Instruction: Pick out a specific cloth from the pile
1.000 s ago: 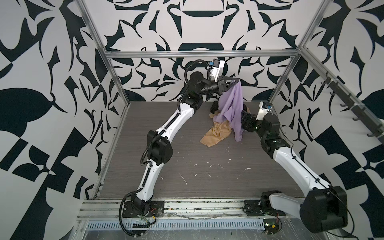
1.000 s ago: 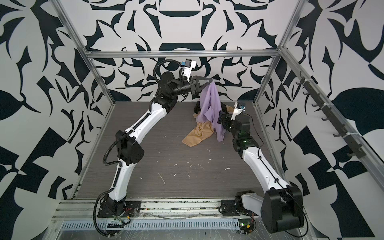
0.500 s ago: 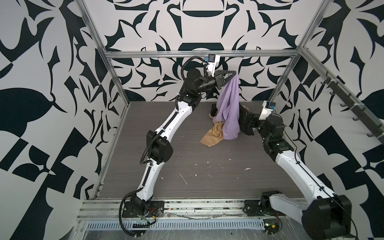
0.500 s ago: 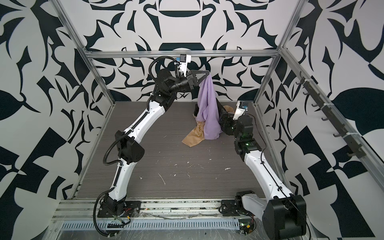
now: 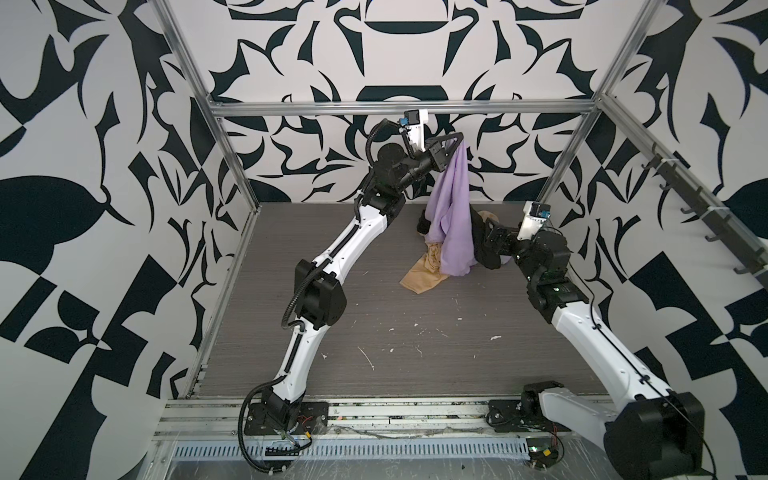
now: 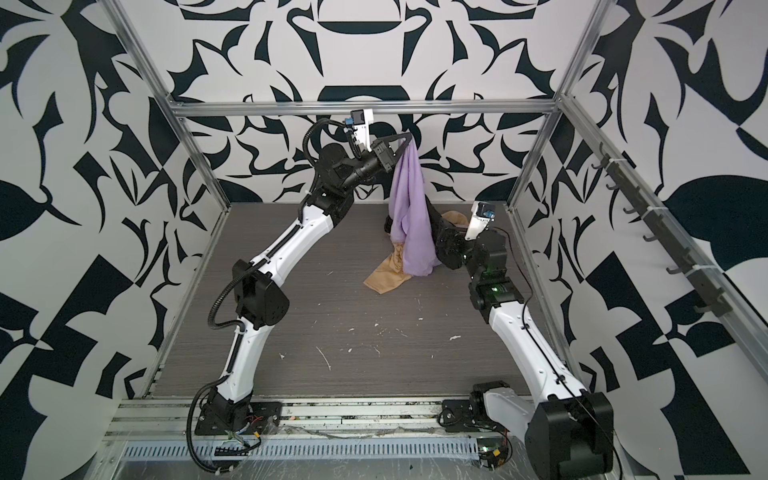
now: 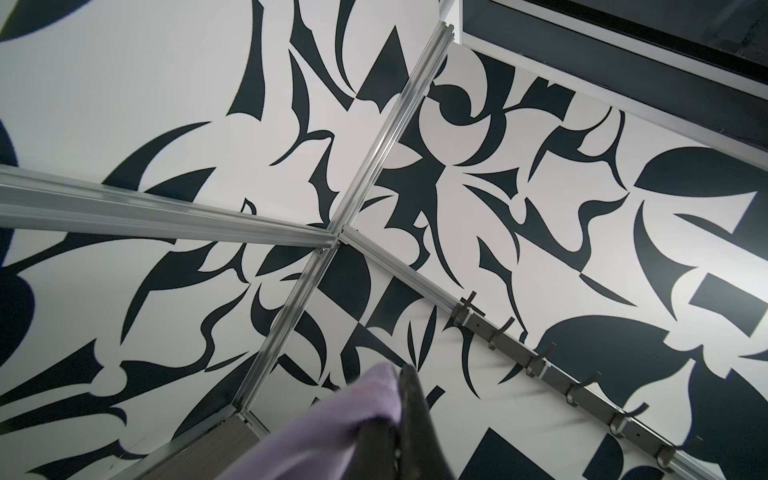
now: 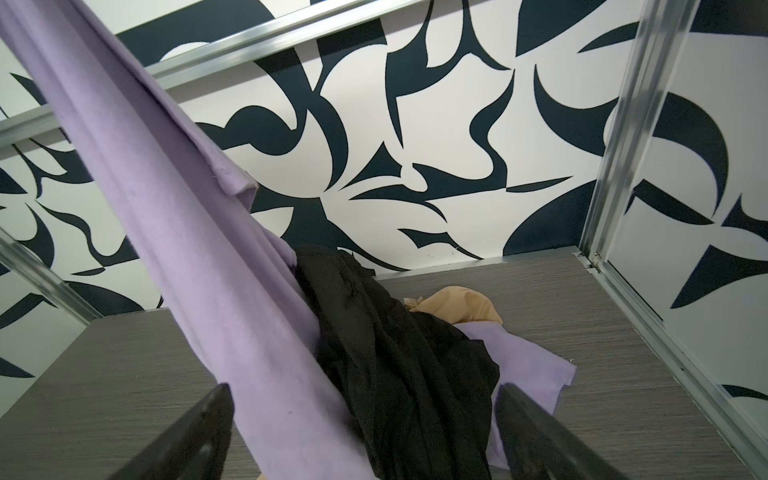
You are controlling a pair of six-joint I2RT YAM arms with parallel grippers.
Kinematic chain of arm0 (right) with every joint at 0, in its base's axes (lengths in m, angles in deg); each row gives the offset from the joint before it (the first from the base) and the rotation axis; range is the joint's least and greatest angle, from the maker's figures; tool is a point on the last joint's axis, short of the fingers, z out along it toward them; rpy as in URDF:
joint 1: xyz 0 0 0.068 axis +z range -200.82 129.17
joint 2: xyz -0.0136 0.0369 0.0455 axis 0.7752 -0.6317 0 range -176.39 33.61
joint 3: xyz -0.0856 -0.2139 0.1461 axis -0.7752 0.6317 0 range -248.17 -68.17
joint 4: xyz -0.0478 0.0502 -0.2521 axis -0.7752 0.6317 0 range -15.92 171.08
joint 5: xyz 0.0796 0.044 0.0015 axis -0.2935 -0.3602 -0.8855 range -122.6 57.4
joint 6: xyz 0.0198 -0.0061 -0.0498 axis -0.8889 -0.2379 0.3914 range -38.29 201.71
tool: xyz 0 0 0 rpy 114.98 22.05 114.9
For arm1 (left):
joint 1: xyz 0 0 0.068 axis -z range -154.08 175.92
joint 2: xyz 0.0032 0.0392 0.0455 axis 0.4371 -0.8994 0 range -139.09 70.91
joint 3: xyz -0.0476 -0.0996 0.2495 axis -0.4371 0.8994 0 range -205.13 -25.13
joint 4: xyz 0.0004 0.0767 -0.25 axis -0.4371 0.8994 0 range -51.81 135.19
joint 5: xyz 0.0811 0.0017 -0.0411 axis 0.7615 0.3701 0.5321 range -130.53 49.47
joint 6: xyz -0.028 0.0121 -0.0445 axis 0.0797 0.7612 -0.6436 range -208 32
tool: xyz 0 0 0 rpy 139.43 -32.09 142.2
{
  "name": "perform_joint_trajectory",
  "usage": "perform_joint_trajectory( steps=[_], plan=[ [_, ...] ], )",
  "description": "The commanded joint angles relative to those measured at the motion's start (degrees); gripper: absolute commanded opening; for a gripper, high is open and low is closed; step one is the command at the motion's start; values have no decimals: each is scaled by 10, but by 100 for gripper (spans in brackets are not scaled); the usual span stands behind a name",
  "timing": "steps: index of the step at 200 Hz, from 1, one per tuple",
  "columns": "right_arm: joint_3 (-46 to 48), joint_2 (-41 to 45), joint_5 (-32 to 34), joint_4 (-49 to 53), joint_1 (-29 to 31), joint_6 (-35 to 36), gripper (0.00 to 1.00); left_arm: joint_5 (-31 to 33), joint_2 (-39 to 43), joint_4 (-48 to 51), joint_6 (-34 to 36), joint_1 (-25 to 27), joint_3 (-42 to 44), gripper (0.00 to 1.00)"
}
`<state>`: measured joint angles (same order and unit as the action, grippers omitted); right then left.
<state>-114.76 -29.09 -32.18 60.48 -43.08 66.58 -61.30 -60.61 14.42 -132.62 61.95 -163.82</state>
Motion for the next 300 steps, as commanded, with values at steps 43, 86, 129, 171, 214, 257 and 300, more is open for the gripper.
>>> perform_joint_trajectory(
  steps=[43, 86, 129, 171, 214, 257, 300],
  plan=[
    [-53, 2, -40, 12, 1, -16, 98, 54, 16, 8, 1, 10, -98, 0],
    [-66, 5, -45, 14, 1, -24, 98, 75, 30, 20, 5, 14, -104, 0],
    [-68, 8, -46, 4, 1, -30, 98, 78, 37, 44, 10, 16, -137, 0],
    [-66, 17, -53, 4, 2, -30, 98, 77, 73, 32, 16, 18, -109, 0],
    [-71, 22, -61, 13, 4, -24, 99, 75, 95, 32, 29, 19, -106, 0],
    [-78, 25, -74, 21, 7, -16, 99, 58, 101, 52, 38, 19, -126, 0],
    [-82, 27, -105, 19, 15, -7, 99, 32, 125, 68, 46, 19, -120, 0]
  ],
)
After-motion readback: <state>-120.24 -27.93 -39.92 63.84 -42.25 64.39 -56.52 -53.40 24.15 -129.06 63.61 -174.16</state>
